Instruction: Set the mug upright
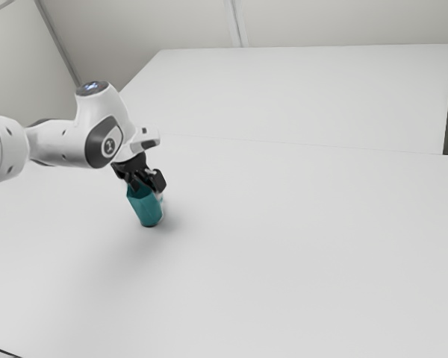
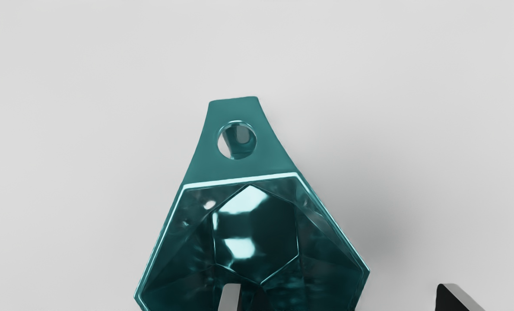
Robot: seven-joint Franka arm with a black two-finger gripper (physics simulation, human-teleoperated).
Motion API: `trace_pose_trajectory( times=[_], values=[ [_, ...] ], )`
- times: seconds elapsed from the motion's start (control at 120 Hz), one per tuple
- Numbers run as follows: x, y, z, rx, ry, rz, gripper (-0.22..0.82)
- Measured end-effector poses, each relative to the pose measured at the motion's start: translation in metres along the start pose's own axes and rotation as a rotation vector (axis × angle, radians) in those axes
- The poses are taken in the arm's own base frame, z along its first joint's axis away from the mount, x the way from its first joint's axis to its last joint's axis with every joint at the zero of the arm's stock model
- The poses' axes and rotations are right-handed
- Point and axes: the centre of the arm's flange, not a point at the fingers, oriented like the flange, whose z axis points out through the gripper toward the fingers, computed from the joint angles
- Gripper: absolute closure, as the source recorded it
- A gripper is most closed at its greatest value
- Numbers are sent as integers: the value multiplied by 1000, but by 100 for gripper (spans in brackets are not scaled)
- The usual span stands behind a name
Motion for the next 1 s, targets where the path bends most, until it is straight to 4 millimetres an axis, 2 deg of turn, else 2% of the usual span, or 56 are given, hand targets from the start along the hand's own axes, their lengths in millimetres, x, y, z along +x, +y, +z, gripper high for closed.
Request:
trace_pose_trajectory(
  times=[0.142,0.392,0.467,0.583,0.733,1.0],
  values=[
    [15,0,-40,0,15,-11,6],
    [47,-11,-139,-9,18,-43,2],
    [52,-8,-167,-9,24,-40,1],
    [53,0,-197,-15,9,-31,1],
    [48,2,-215,-24,-31,-36,0],
    [41,2,-214,-37,-87,-44,0]
  ],
)
